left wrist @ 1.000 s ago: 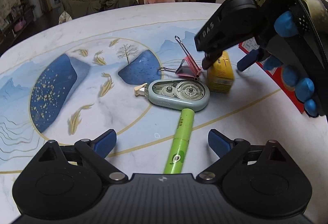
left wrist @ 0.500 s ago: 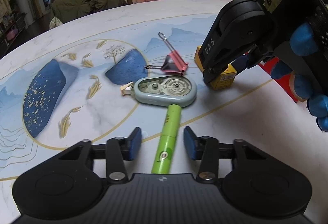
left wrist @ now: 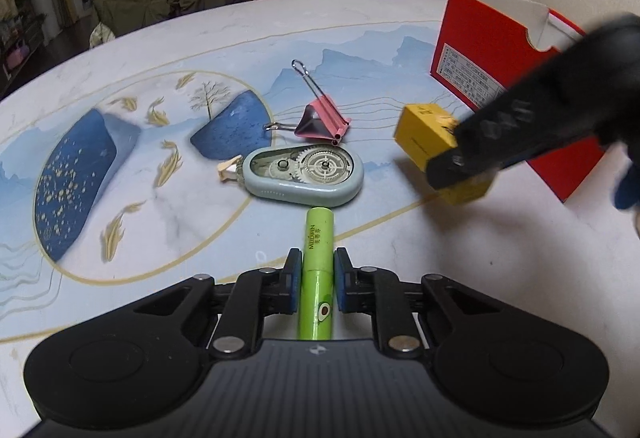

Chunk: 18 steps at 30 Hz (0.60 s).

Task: Organize rigid objects
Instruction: 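Carry the green cylinder with the left tool while the right tool carries the yellow carton into the box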

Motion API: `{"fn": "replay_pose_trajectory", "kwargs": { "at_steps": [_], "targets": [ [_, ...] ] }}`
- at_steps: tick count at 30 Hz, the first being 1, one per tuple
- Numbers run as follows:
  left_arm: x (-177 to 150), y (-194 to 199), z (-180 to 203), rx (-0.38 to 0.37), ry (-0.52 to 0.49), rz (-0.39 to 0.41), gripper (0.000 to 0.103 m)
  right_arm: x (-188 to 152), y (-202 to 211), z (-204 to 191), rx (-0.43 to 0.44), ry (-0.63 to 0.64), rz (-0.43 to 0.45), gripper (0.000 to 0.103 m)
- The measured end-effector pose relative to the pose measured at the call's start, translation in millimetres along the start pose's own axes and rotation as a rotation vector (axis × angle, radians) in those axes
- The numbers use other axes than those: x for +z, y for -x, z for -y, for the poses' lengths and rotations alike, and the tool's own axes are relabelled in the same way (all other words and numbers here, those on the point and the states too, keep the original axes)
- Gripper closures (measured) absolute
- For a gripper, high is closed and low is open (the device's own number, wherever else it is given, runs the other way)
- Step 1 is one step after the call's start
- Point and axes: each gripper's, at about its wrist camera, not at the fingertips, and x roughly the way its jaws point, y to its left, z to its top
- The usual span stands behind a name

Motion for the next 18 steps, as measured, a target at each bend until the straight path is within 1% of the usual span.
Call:
{"fn": "replay_pose_trajectory", "kwargs": {
  "at_steps": [9, 18],
  "targets": [
    [6.3, 21.3, 2.0, -0.005, 0.091, -0.002, 0.087, -21.7, 48.5, 9.9, 0.075, 0.043, 0.047, 0.074],
    [31.0, 51.7, 25.0, -0.038, 0.133, 0.035, 0.087, -25.9, 95.5, 40.4, 0.13, 0.05, 0.122, 0.074]
  ]
}}
